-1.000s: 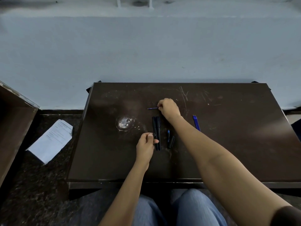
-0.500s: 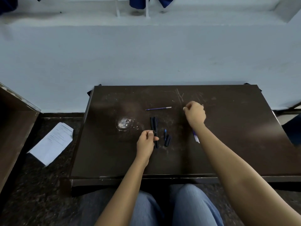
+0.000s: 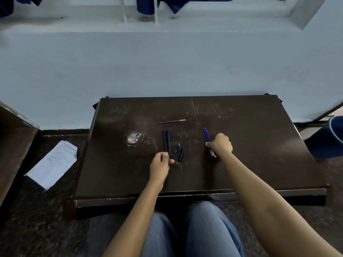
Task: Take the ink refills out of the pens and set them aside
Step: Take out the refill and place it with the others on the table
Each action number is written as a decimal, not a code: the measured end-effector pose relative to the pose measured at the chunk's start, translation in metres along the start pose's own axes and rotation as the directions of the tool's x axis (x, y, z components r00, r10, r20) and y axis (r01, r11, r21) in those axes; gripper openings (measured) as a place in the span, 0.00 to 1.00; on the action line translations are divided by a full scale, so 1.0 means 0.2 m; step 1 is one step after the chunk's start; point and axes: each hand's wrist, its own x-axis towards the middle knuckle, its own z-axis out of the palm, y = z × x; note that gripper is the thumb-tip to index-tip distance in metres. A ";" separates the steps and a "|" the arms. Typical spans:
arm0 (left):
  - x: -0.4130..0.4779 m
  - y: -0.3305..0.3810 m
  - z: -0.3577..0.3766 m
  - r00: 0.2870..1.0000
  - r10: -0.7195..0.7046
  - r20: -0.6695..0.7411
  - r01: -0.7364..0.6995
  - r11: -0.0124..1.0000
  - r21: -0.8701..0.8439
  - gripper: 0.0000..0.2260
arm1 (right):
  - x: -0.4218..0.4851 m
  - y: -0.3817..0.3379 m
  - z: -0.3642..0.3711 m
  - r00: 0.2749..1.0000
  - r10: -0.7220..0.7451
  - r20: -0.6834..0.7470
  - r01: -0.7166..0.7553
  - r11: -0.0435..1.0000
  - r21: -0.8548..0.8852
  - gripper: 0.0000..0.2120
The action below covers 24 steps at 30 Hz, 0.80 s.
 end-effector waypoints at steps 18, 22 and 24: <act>-0.11 0.10 -0.01 0.994 0.039 0.104 -0.029 0.995 -0.092 0.10 | -0.22 0.00 -0.07 0.987 -0.163 -0.014 0.075 0.372 0.925 0.11; -0.17 0.13 -0.02 0.982 0.140 0.126 -0.129 0.987 -0.093 0.10 | -0.46 -0.10 -0.06 0.941 -0.339 -0.017 0.103 0.239 0.966 0.07; -0.20 0.13 -0.03 0.974 0.190 0.122 -0.180 0.979 -0.093 0.10 | -0.55 -0.13 -0.05 0.923 -0.384 -0.023 0.130 0.255 0.958 0.06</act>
